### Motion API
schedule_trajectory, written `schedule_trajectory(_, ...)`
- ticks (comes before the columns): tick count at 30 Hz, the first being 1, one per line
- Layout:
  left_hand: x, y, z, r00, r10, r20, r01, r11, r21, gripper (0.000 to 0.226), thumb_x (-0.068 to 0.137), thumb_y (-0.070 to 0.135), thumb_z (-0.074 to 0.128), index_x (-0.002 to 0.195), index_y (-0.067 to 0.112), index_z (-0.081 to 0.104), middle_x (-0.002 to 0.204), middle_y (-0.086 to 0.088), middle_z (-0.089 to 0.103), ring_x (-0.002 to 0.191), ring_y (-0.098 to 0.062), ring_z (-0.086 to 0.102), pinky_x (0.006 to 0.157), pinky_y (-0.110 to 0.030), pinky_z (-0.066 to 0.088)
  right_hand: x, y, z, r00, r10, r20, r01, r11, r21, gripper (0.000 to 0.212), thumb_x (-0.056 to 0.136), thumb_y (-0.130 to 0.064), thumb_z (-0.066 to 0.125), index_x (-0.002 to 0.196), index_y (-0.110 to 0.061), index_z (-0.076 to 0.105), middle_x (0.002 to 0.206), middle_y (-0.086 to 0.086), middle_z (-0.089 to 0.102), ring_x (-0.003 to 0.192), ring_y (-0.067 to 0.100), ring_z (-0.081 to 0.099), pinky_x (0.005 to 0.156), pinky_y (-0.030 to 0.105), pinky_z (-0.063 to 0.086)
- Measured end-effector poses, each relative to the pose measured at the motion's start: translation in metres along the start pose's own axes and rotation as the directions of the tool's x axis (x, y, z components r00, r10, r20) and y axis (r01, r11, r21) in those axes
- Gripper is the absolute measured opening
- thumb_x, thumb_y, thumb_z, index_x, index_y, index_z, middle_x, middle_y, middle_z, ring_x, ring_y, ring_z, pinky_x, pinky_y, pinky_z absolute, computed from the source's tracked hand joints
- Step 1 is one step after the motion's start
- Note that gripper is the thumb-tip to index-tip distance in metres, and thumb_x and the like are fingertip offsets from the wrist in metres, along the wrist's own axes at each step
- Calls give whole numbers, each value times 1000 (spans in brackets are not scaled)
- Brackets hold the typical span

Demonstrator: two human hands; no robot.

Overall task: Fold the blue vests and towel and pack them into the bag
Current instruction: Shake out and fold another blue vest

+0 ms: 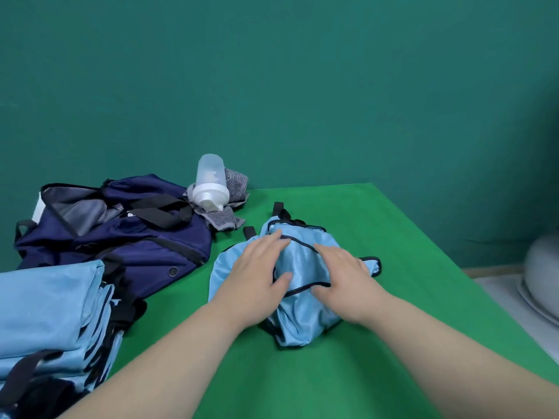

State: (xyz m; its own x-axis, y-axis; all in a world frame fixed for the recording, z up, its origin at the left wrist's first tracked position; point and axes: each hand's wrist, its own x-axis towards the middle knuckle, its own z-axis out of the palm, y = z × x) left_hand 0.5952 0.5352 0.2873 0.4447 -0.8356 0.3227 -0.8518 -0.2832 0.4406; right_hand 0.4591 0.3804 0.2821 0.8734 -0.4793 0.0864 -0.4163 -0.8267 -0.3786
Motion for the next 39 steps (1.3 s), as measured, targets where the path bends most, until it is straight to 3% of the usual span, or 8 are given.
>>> schedule_trajectory(4,29,-1,4,991,-22,131,-3,982,189,76,90,55,57,154,32,22,155,13,29,137,-14,19,114,-35,18,19,7,-3,1000,2,-31,-4,997,-72,67,83,-48,65,143,-33,40,130,-8,55,129,17,44,115,42,21)
schedule_trajectory(9,28,3,-6,974,210,86,-227,904,363,89,68,93,31,124,29,57,107,10,48,112,-19,40,105,-39,20,18,15,-8,982,-115,-152,96,987,-127,21,86,-47,65,84,-31,54,78,-14,54,91,14,49,107,37,23)
schedule_trajectory(13,11,6,1,929,361,77,-344,771,536,77,52,87,53,100,27,62,106,4,52,109,-22,44,110,-56,26,8,20,-12,964,-156,-216,133,984,-117,13,86,-41,65,83,-28,65,77,-13,60,87,10,52,105,36,25)
schedule_trajectory(17,-2,8,13,910,415,3,-337,736,588,38,57,48,80,79,24,62,103,-1,59,106,-27,50,106,-51,29,-11,20,-6,971,-133,-198,122,990,-68,15,82,-41,63,93,-31,63,82,-15,61,87,7,53,105,36,26)
schedule_trajectory(21,-7,9,15,908,418,27,-353,730,585,18,65,32,74,73,24,60,89,4,56,94,-24,54,97,-46,34,-23,21,-1,995,-94,-24,86,970,-228,9,89,-31,54,91,-26,61,83,-12,54,96,13,48,113,43,13)
schedule_trajectory(29,46,55,-93,985,89,-145,-37,944,328,6,99,23,45,99,28,48,83,10,57,92,-18,55,91,-32,27,1,-22,-102,968,-80,-239,66,996,-66,13,98,-29,52,87,-23,54,71,-11,51,77,11,49,115,40,18)
schedule_trajectory(35,81,108,-217,964,16,-267,45,975,219,13,98,14,39,95,23,48,93,3,59,89,-28,54,77,-44,47,3,-92,-221,896,-118,-428,119,993,-25,15,103,-27,42,97,-24,56,79,-11,54,85,25,53,79,34,37)
schedule_trajectory(39,69,137,-268,955,15,-296,64,965,253,18,95,12,35,95,25,47,91,4,54,83,-26,54,75,-46,49,-12,-114,-257,918,-97,-384,69,994,-85,14,102,-32,39,100,-27,52,97,-6,57,92,29,57,79,41,48)
